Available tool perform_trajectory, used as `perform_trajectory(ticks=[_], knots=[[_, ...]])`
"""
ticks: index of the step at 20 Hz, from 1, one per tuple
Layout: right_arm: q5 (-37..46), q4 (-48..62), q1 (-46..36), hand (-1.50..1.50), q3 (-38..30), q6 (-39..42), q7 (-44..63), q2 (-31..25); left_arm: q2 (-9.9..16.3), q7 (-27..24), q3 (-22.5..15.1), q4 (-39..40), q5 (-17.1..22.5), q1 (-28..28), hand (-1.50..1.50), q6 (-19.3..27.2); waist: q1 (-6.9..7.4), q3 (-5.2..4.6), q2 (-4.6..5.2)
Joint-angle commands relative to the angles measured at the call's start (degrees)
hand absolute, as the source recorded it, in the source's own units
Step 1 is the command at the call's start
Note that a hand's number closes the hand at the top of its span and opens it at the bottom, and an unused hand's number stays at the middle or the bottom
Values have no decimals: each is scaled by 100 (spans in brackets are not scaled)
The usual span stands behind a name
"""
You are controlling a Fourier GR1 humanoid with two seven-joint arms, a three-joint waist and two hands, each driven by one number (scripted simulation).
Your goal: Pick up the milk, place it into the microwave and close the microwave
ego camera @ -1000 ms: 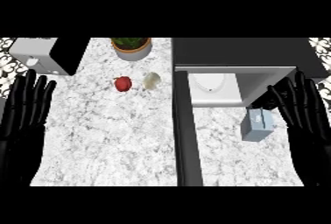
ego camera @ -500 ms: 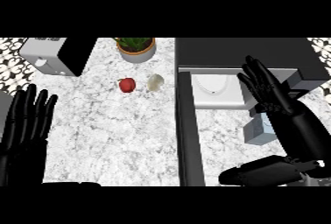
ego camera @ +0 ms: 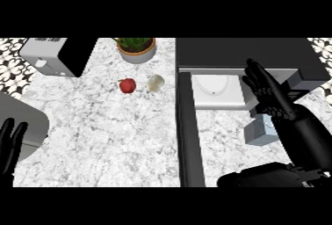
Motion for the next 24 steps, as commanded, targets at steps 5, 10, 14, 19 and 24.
perform_trajectory(ticks=[5,10,14,19,24], knots=[[154,97,738,-150,-230,164,-268,-31,25,-107,508,-371,587,610,-150,-498,-13,3,3],[214,657,835,-150,-371,350,-886,-23,-6,106,704,-546,665,507,-150,-579,-22,5,7],[257,1406,668,-150,-620,296,-1323,27,-144,-297,981,-637,961,1351,-150,-1101,31,4,5],[537,1824,736,-150,-784,119,-1550,40,-366,-334,787,-872,876,1543,-150,-1136,35,5,4],[589,2680,936,-150,-1201,110,-2538,-100,-234,-359,1330,-566,1146,1306,-150,-1407,15,6,9]])
